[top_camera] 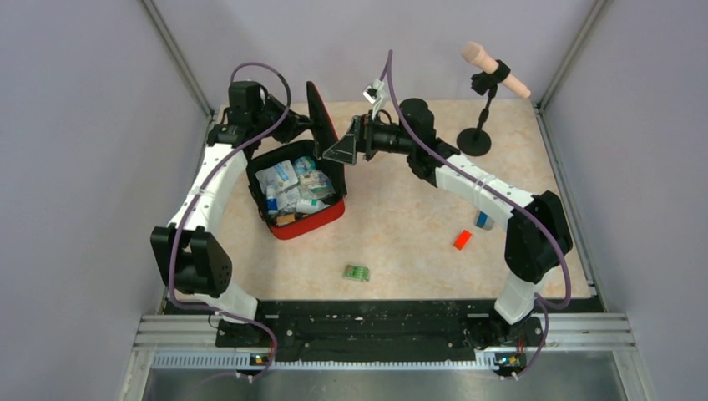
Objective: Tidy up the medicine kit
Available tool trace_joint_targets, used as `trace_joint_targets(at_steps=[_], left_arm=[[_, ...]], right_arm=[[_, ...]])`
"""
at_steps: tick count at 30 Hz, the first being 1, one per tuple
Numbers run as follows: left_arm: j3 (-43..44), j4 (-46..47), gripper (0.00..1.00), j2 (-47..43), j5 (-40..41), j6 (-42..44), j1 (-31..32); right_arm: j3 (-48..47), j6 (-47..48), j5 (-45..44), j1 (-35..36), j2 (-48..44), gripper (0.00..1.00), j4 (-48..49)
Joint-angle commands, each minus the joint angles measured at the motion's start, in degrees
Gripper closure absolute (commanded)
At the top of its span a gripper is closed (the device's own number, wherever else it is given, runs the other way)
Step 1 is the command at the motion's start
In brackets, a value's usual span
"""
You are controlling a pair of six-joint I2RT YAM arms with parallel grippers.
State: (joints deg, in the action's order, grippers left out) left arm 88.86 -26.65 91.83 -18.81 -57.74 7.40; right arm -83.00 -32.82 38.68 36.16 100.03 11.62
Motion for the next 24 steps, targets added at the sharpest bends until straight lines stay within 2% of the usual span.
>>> trace_joint_targets(at_steps=[1,9,17,24], left_arm=[[2.0,0.0,1.0,-7.1,-0.8,0.1,0.2],[1.1,0.2,1.0,-9.2,-1.1,-0.3,-1.2],[-1.2,0.7,1.0,-4.5,0.6,-0.3,-1.6],[2.9,0.3,1.0,0.8,3.1,2.0,-1.5]], right_arm=[[-2.8,-0.5,0.4,1.0,0.2,0.01,3.2],[-2.6,-0.9,0.5,1.0,0.4,0.01,3.6],[-2.5,-0.7,0.2,1.3,-0.4,0.01,3.9],[-3.2,3.2,-2.0,4.4,0.2,0.01,0.7]])
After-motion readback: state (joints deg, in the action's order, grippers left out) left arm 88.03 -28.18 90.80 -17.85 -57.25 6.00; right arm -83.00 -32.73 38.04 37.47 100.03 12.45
